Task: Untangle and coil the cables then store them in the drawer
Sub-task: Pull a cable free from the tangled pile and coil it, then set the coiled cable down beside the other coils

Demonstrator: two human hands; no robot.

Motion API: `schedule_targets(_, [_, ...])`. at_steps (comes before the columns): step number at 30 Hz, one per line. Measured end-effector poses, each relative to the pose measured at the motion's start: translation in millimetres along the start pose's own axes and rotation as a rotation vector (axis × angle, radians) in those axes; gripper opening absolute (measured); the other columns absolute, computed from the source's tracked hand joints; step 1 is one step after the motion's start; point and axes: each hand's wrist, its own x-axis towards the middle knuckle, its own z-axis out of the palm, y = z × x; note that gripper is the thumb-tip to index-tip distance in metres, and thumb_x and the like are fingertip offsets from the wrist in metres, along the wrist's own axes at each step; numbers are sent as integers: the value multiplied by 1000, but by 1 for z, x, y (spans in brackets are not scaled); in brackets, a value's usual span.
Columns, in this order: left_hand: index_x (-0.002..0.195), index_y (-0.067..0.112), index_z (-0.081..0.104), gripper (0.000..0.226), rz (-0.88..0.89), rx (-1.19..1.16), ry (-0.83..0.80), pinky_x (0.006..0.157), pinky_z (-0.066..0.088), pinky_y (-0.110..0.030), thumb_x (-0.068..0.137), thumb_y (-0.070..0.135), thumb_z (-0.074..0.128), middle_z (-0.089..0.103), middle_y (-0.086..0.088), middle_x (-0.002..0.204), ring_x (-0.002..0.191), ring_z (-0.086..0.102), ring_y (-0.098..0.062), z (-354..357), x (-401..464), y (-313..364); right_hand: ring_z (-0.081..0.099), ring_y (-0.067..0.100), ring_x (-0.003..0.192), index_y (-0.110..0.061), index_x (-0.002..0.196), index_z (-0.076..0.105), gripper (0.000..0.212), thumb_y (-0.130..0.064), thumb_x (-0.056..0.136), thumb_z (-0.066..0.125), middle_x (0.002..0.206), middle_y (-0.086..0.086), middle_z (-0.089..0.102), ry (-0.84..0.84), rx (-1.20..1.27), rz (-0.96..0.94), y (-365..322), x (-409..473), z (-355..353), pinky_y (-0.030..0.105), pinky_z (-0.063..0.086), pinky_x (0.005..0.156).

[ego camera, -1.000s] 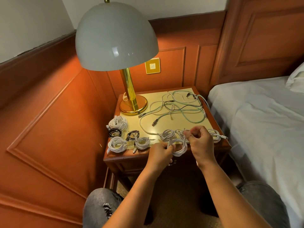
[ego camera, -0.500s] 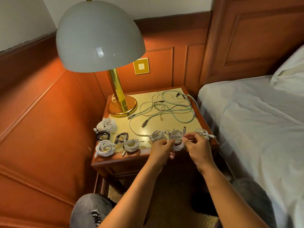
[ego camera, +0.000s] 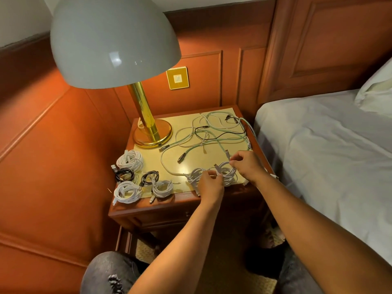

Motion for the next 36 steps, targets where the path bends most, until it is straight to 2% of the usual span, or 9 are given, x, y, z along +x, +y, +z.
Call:
schedule_targets(2, [105,14,56,15,39,62,26,79,46,-27,93,22,60,63,-2,100,92,59,-17,3,1,-2,62,22,91,-18,84,67,6,-12,86,68,88,3,67,-14,24,9,2,4,2,33,50,79])
schedule_targets(5, [104,17,54,16,64,64,44,86,48,-29,90,19,62,61,-3,106,99,59,-18,7,1,-8,60,19,84,-19,82,65,8,-12,86,68,83,1,66,-28,69,23,5,5,4,30,47,74])
schedule_targets(12, [131,13,49,38,-31,-130,2,93,40,-26,93,13,55,53,0,119,108,50,-14,11,-7,-14,64,23,88,-22,76,66,16,-10,85,69,83,2,68,-36,166,46,6,2,7,45,55,82])
schedule_targets(17, [138,10,45,44,-24,-174,-6,97,36,-24,94,9,51,51,-3,131,118,47,-14,11,-9,-10,63,23,92,-16,89,68,5,-12,89,66,88,1,67,-29,192,57,6,0,12,49,55,87])
schedule_targets(20, [141,9,43,47,-15,-197,-14,103,36,-25,94,9,49,51,-6,137,125,47,-17,10,-7,-6,63,23,94,-14,93,68,6,-11,90,65,90,2,67,9,210,54,4,0,14,44,55,87])
schedule_targets(25, [142,11,42,47,3,-201,-64,97,36,-22,95,5,47,52,1,127,119,47,-12,7,-11,-7,62,22,96,-15,97,67,7,-14,92,62,95,3,67,43,149,31,8,-4,16,34,50,85])
schedule_targets(29, [146,13,36,53,19,-143,-67,97,30,-20,95,6,46,46,-5,143,130,42,-16,6,-15,-9,61,21,98,-12,105,70,18,-15,95,55,104,6,69,50,150,63,7,-5,15,32,49,83])
schedule_targets(33, [146,14,36,53,41,-95,-84,103,35,-26,94,7,46,46,-6,143,129,44,-18,1,-21,-7,59,22,103,-12,112,68,25,-14,96,50,113,7,67,74,150,85,2,-10,10,38,50,88])
schedule_targets(36, [142,12,41,48,45,-74,-68,104,40,-31,94,9,48,50,-5,137,124,47,-18,-8,-24,-4,59,23,101,-15,107,68,23,-12,96,48,111,8,68,90,131,96,-2,-17,4,41,51,88])
